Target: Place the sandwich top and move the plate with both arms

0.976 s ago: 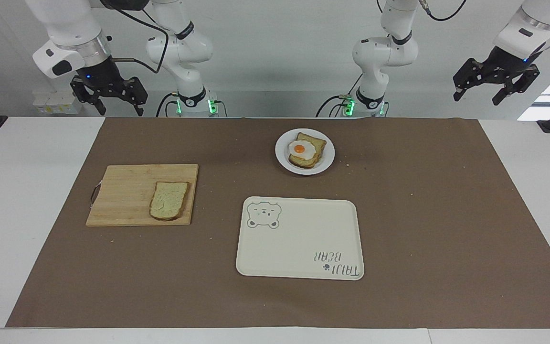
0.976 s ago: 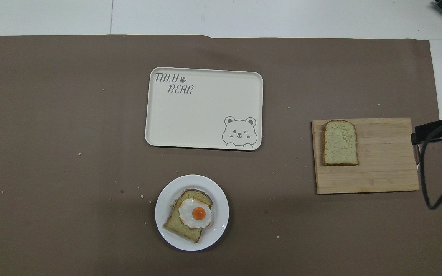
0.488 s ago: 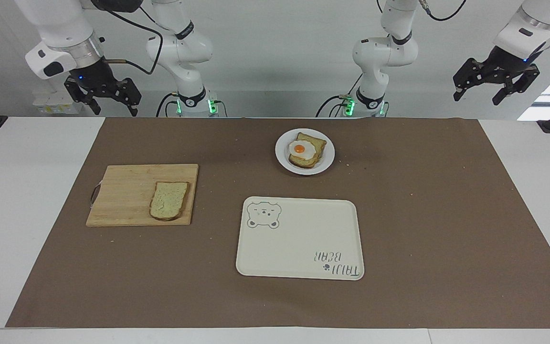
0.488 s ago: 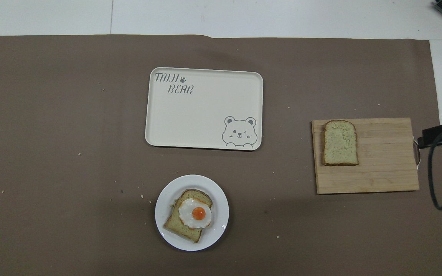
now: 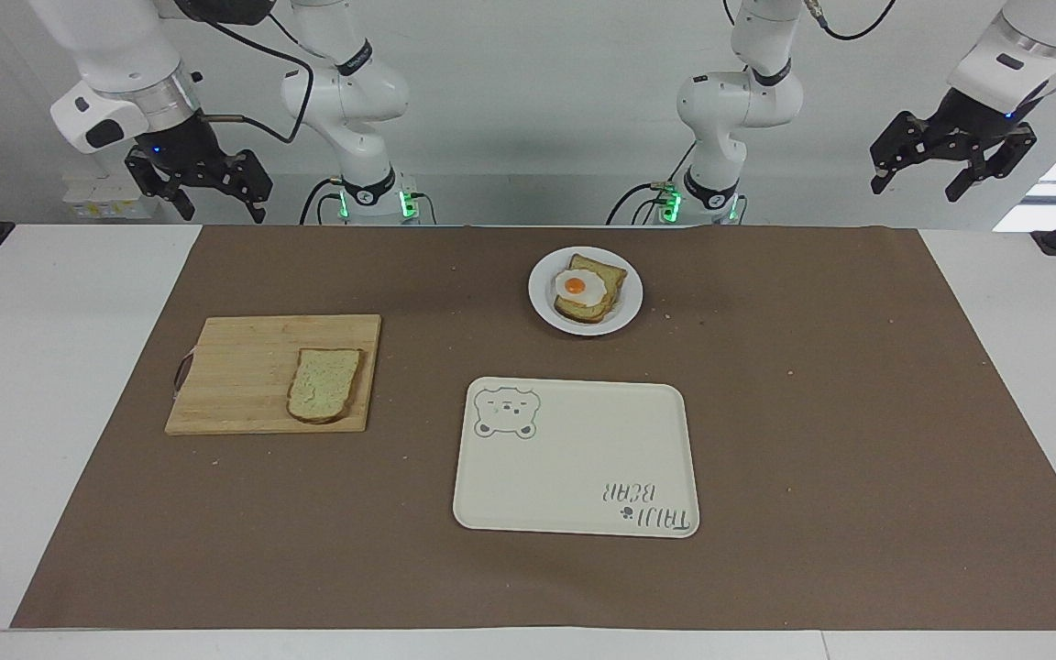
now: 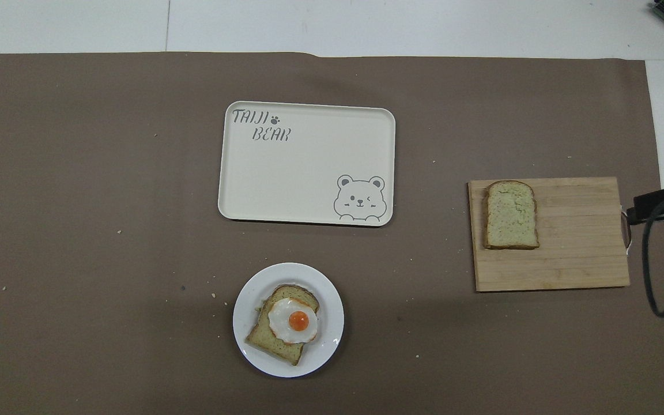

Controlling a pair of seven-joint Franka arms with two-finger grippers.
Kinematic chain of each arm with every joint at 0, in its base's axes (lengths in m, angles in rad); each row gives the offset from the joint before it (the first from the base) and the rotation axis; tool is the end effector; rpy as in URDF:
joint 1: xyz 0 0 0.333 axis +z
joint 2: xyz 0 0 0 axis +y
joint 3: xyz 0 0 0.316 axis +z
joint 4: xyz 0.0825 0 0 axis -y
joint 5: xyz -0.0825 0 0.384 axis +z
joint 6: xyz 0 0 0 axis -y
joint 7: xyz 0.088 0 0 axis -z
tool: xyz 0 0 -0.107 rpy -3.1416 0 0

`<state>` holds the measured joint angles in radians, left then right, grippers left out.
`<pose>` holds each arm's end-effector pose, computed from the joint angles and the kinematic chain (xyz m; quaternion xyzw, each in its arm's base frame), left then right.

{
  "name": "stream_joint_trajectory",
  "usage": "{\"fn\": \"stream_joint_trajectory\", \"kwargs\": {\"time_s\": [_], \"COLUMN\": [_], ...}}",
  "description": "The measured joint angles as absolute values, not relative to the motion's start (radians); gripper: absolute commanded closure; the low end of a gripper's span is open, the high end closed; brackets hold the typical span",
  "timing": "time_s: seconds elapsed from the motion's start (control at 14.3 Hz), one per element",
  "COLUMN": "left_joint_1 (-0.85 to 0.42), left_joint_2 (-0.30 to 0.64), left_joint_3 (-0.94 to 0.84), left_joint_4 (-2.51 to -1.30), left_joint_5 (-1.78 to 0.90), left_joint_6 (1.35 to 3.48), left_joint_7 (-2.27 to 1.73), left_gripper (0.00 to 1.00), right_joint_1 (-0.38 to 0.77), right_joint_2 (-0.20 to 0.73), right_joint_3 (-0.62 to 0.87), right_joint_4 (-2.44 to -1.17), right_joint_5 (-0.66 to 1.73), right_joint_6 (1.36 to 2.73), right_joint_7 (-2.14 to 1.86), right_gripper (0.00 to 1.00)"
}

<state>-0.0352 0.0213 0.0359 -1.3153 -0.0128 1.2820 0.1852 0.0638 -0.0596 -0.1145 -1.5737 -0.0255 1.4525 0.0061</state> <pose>0.5256 -0.0016 0.7049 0.9952 -0.0937 -0.0266 0.0083 0.5227 -0.0315 0.6451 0.9990 -0.0293 -0.0312 0.0086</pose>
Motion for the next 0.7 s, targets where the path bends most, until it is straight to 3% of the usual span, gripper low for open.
{"fn": "stream_joint_trajectory", "kwargs": {"time_s": [0.7], "left_joint_1": [-0.038], "left_joint_2": [-0.009], "left_joint_3": [0.026], "left_joint_4": [-1.359], "left_joint_5": [-0.013], "left_joint_6": [1.281], "left_joint_7": [0.185], "left_gripper": [0.00], "right_joint_1": [0.064], "right_joint_2": [-0.060], "right_joint_3": [-0.114], "right_joint_4": [-1.575], "right_joint_5": [-0.025], "right_joint_6": [1.452], "right_joint_7": [0.006], "right_gripper": [0.00]}}
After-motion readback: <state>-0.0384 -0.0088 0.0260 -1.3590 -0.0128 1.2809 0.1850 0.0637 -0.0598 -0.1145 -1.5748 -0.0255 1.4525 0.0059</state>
